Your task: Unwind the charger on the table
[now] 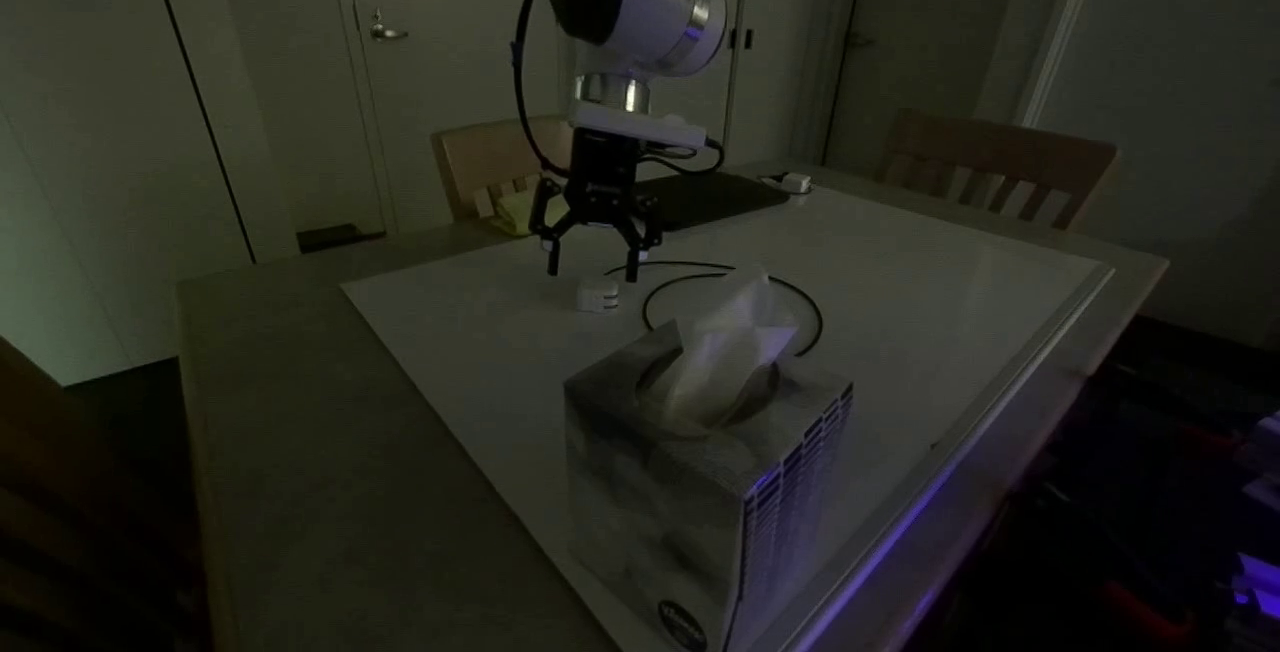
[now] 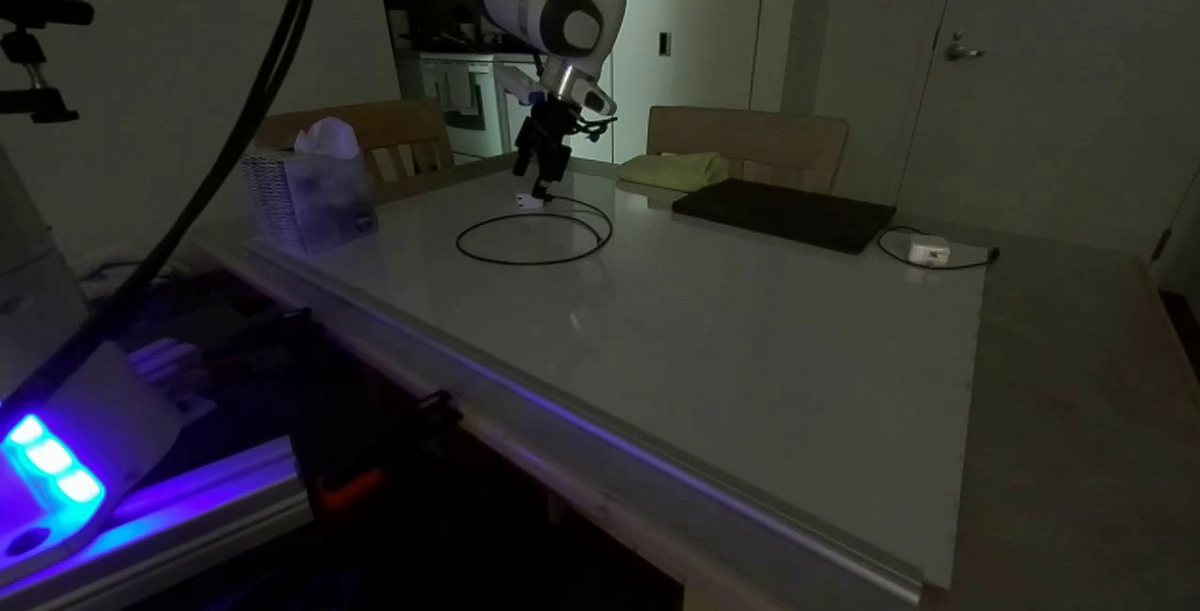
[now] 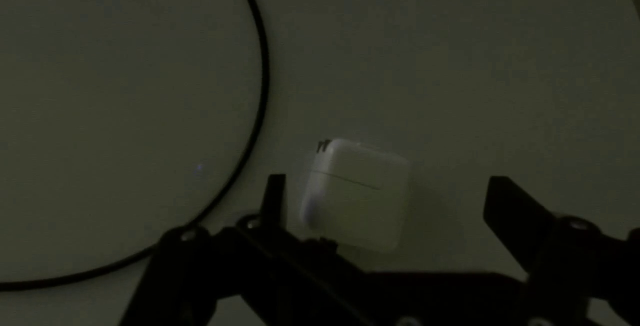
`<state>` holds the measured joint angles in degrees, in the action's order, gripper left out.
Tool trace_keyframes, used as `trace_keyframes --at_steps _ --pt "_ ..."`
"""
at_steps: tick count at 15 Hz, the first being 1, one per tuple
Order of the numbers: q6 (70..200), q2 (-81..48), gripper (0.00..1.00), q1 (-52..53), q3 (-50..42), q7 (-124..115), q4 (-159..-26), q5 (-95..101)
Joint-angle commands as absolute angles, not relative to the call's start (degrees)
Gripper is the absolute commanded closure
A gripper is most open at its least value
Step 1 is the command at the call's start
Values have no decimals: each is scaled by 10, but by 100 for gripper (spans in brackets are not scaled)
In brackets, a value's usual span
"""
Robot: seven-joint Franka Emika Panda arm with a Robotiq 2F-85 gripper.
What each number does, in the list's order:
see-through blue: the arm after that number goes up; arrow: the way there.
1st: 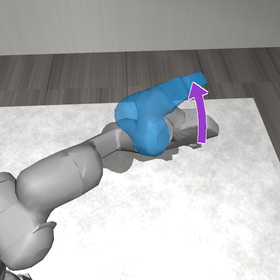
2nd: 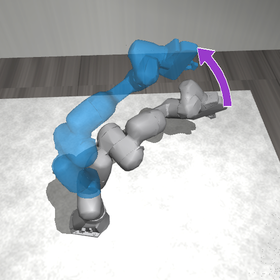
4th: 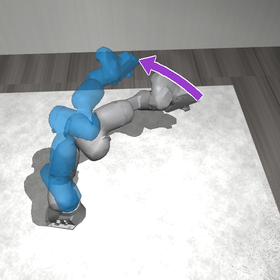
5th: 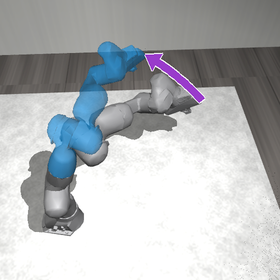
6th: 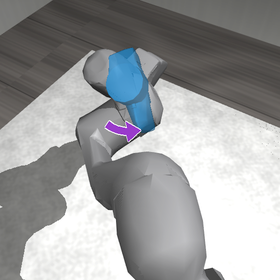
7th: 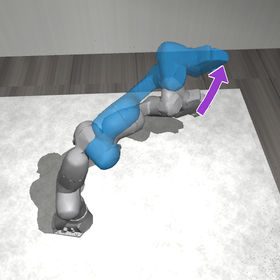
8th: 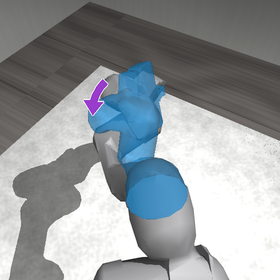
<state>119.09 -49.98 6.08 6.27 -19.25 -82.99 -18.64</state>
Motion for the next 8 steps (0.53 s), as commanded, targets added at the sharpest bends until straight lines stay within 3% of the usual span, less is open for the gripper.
trace_keyframes --at_steps 1,8 --pt "1188 -533 0 59 61 -194 -782 -195" --pt "1170 -558 0 50 69 -194 -753 -204"
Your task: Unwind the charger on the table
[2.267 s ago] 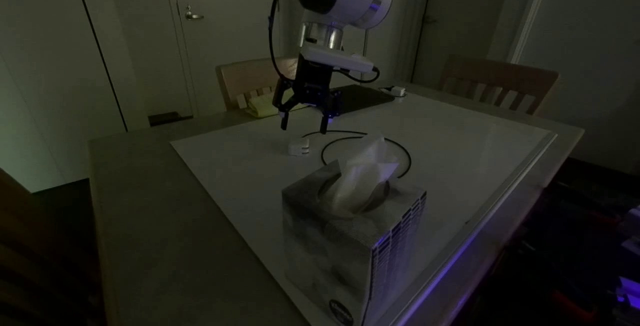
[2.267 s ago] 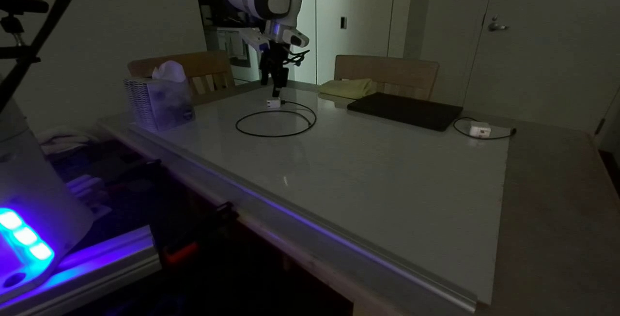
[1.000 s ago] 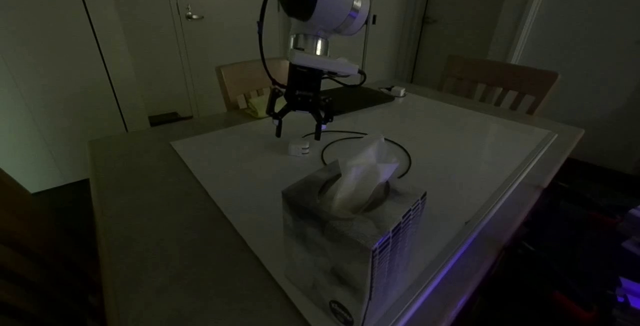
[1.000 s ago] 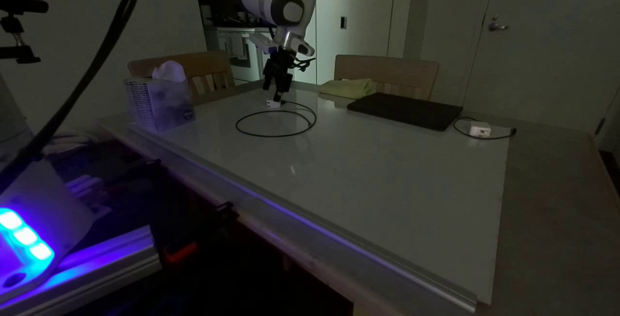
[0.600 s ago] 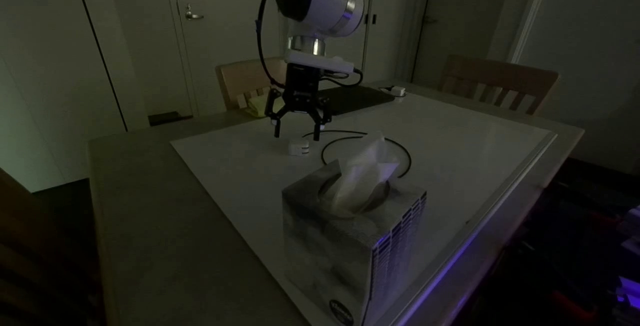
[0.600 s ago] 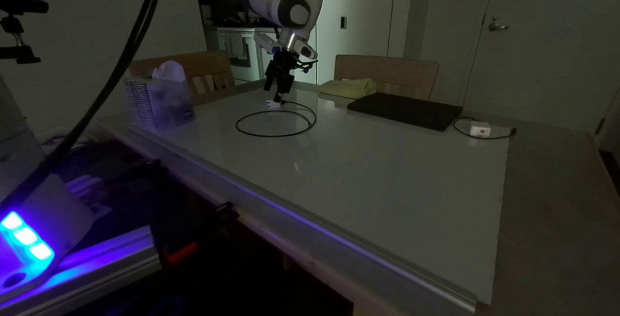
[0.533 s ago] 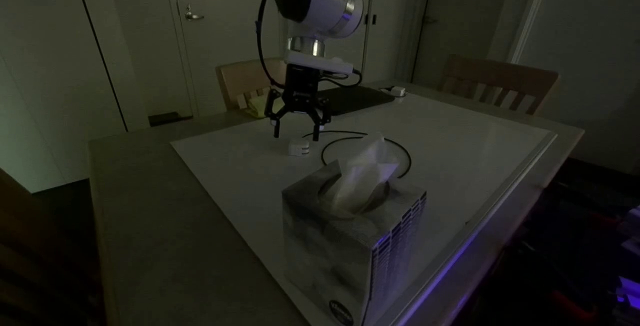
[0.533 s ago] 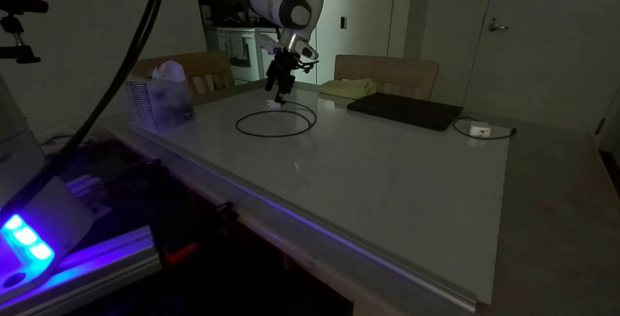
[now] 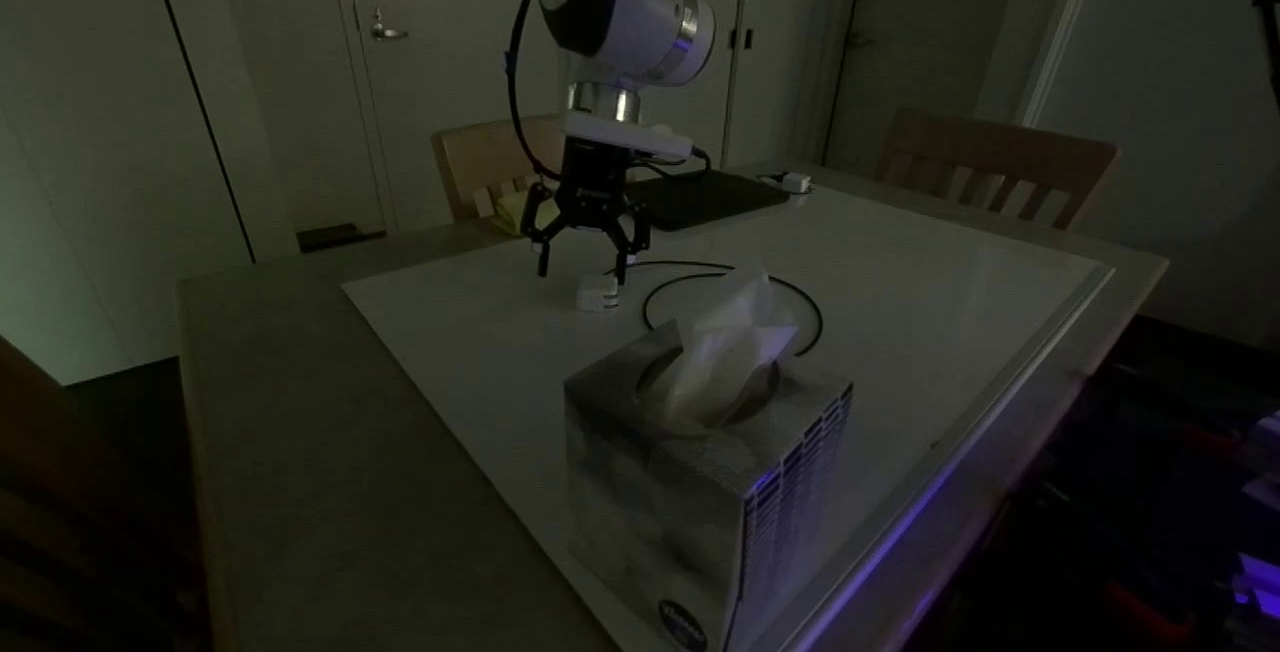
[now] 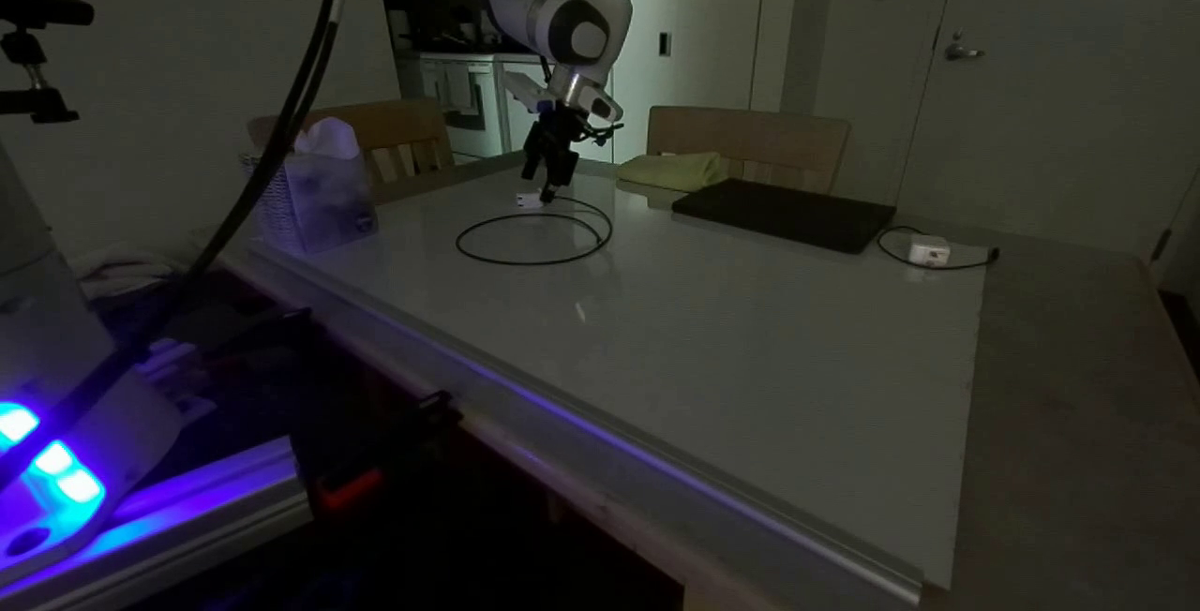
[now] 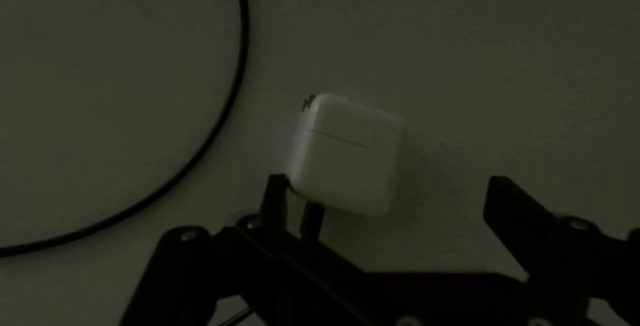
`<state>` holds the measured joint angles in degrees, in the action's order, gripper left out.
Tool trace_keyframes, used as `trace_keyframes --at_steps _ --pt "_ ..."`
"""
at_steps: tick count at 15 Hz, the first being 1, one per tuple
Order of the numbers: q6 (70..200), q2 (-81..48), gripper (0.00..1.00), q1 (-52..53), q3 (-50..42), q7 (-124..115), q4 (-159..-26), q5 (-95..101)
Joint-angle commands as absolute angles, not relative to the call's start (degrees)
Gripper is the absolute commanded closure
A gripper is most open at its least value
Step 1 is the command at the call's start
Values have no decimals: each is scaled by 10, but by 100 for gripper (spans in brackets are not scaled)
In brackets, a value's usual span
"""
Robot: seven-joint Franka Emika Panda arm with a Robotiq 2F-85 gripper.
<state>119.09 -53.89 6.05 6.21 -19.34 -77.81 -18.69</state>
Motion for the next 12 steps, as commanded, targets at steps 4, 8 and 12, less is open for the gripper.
trace_keyframes --at_steps 4,8,12 --pt "1115 -567 0 33 80 -196 -750 -238" --pt "1103 -567 26 27 76 -201 -759 -266" --pt "1118 -561 43 29 72 -206 -769 -270"
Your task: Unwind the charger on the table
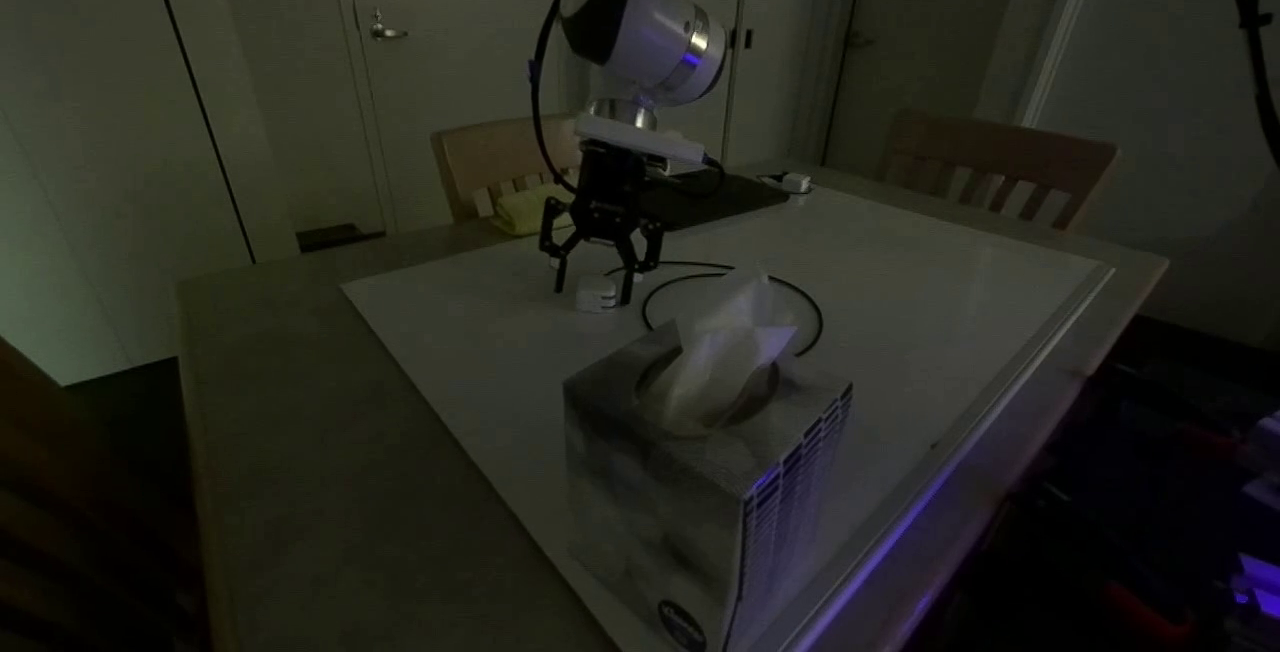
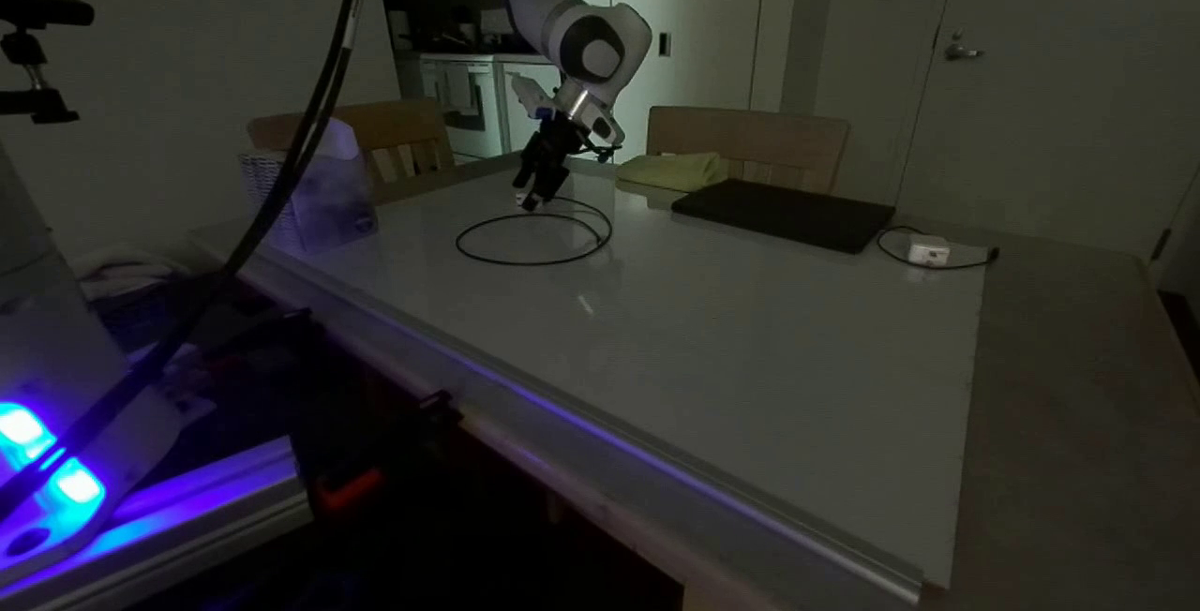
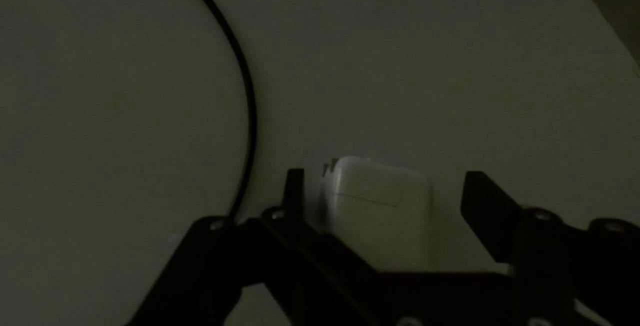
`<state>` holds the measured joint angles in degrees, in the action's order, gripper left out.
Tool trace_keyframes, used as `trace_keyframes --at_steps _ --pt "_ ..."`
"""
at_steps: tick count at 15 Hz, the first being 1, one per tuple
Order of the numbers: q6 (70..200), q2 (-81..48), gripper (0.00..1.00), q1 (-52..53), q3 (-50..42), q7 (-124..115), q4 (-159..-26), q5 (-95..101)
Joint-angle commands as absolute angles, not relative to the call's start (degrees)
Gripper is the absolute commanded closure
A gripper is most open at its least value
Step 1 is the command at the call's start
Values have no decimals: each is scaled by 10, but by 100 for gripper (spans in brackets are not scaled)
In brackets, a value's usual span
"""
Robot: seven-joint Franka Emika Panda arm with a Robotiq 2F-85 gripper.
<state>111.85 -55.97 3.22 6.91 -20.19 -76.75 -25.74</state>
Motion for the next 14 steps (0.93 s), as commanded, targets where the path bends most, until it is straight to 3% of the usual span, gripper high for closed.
trace_keyframes --at_steps 1,4,14 --pt "1119 -561 50 29 71 -209 -770 -269" --pt "1117 -553 71 37 64 -226 -773 -261" --pt "1157 -498 71 105 -1 -392 -795 -181"
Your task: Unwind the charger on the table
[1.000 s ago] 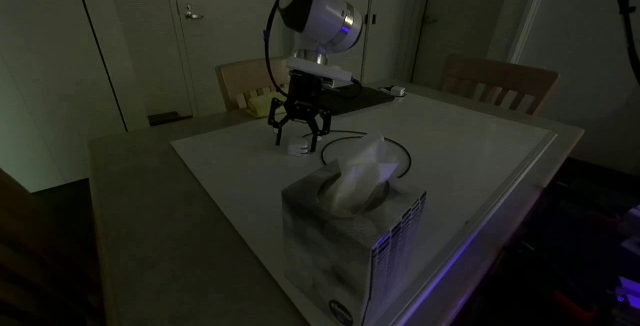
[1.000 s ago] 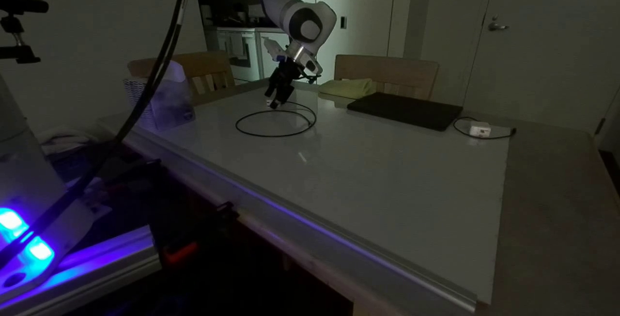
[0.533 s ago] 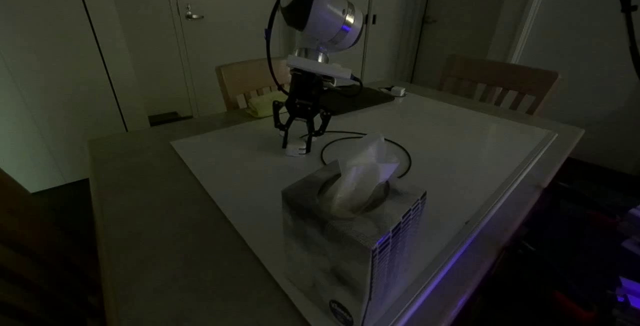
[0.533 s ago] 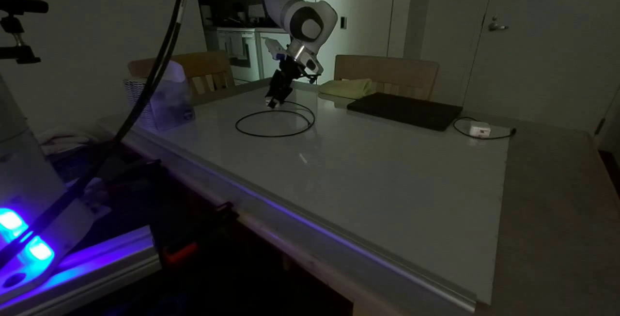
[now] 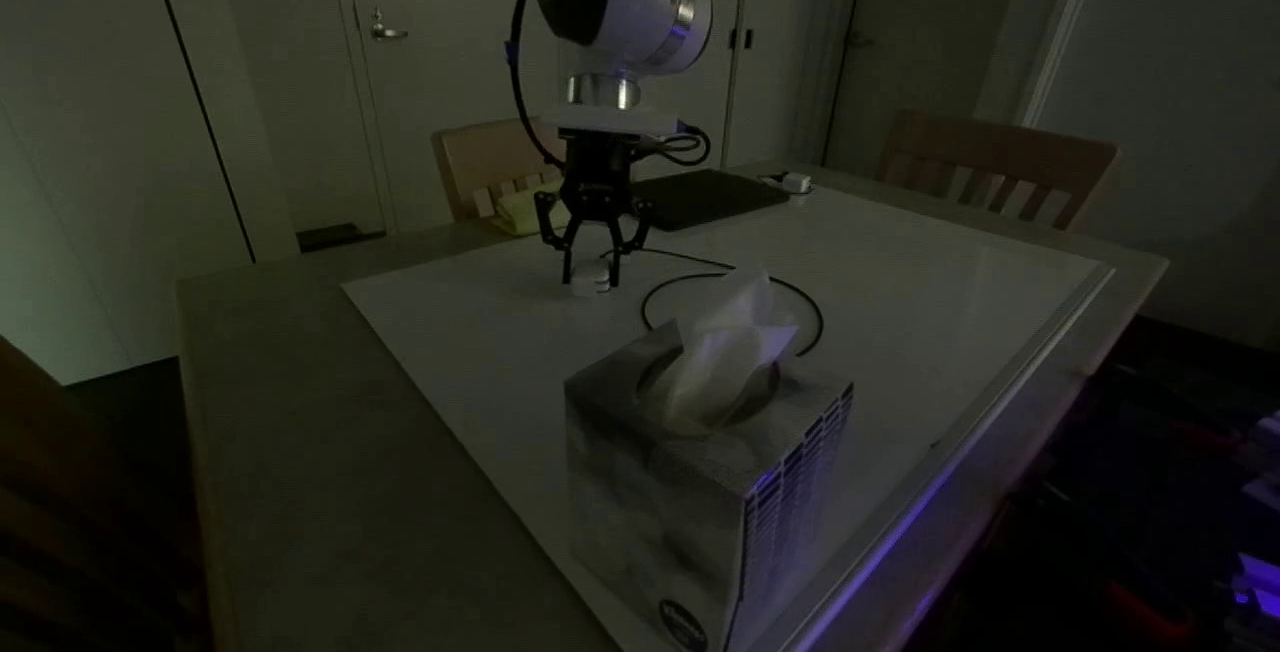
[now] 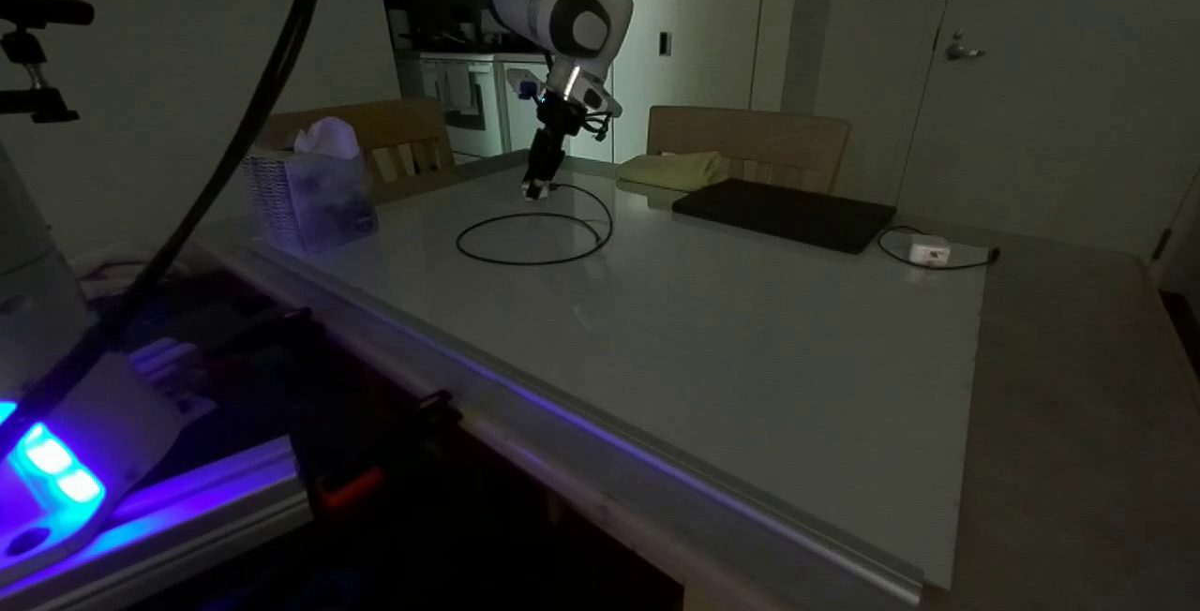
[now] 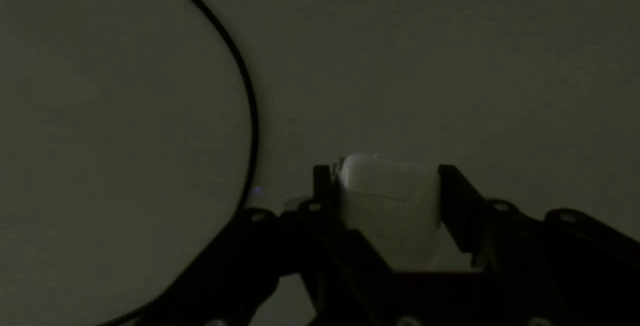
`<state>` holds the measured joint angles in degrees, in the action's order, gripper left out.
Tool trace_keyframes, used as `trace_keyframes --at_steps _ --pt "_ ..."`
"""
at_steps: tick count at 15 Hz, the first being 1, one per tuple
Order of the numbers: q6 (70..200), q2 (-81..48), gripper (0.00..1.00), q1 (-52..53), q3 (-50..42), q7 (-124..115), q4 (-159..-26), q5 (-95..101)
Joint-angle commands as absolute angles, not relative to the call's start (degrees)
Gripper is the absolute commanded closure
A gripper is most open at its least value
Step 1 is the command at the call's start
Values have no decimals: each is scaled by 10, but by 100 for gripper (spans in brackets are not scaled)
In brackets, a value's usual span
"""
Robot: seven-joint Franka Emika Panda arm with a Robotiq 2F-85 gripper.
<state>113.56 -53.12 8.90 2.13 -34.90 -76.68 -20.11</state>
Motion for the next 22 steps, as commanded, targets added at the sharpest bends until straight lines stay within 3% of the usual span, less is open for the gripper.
trace_keyframes --at_steps 1,5,6,11,12,22 --pt "1168 -491 71 108 -7 -411 -801 -173" --pt "1204 -445 71 119 -32 -512 -855 -146" --pt "1181 -491 46 102 -11 -487 -794 -151" --pt "1191 -468 46 104 -15 -509 -823 -145" --pt "1192 -468 71 104 -15 -509 -825 -145" --pt "1357 -419 71 93 -81 -745 -945 -151"
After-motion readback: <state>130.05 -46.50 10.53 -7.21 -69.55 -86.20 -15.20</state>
